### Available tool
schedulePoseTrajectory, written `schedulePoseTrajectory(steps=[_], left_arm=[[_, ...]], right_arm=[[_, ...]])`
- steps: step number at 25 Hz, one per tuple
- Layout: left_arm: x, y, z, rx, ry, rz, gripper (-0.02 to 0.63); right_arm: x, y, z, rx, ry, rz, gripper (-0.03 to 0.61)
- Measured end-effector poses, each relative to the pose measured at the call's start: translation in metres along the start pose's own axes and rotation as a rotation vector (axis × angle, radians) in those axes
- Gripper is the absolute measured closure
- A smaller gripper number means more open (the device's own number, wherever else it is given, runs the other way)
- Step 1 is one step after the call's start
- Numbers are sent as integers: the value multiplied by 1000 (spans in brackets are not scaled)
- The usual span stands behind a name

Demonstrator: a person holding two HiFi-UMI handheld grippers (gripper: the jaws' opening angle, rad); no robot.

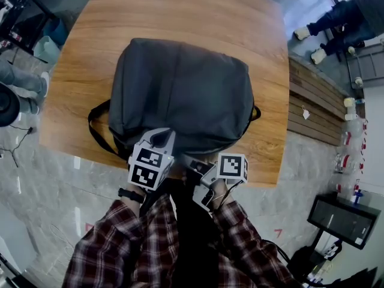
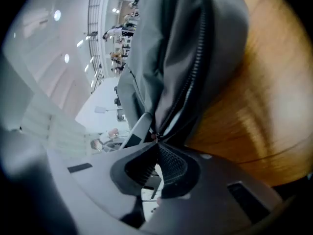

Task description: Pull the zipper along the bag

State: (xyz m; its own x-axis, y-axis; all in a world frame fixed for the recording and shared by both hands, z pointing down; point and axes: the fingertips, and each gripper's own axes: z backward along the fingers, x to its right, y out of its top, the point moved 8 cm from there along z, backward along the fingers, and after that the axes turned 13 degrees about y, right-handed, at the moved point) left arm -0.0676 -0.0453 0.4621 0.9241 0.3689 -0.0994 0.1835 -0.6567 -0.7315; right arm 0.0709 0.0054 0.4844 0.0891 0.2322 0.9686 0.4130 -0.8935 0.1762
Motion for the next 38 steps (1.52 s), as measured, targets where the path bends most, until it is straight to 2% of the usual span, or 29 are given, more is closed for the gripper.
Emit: schedulePoseTrajectory(steps=[3,6,17,22,25,27,30,33,36,38], left_arm=[[2,-1,-1,-3,-5,-15,604],[1,-2,-3,-3,-14,-16,604],[2,-2,-6,-8,-27,-35,604],[9,-3,-8,-9,-42,-54,604],[15,-1,-11,-10,-50,-77,604],[13,1,-12,-31,-55,-116,604],[5,11,-15,-105,-21,-163,604],[2,32,-10,-132,53,-92,604],[16,42,4,-136,-24,51,604],[24,35,8,-153,-54,110,604]], right_arm=[[9,2,8,61,96,-127,563],[13,6,17,99,127,-165,563],[3,37,70,12,26,29,562],[-1,52,93,-35,5,69,563],[-5,61,103,-83,-8,169,563],[-12,54,96,-127,-21,249,563],[-13,37,82,-142,-119,291,563],[-11,20,59,-127,-150,335,563],[-12,1,30,-93,-115,331,562],[-14,-10,13,-71,-94,325,561]])
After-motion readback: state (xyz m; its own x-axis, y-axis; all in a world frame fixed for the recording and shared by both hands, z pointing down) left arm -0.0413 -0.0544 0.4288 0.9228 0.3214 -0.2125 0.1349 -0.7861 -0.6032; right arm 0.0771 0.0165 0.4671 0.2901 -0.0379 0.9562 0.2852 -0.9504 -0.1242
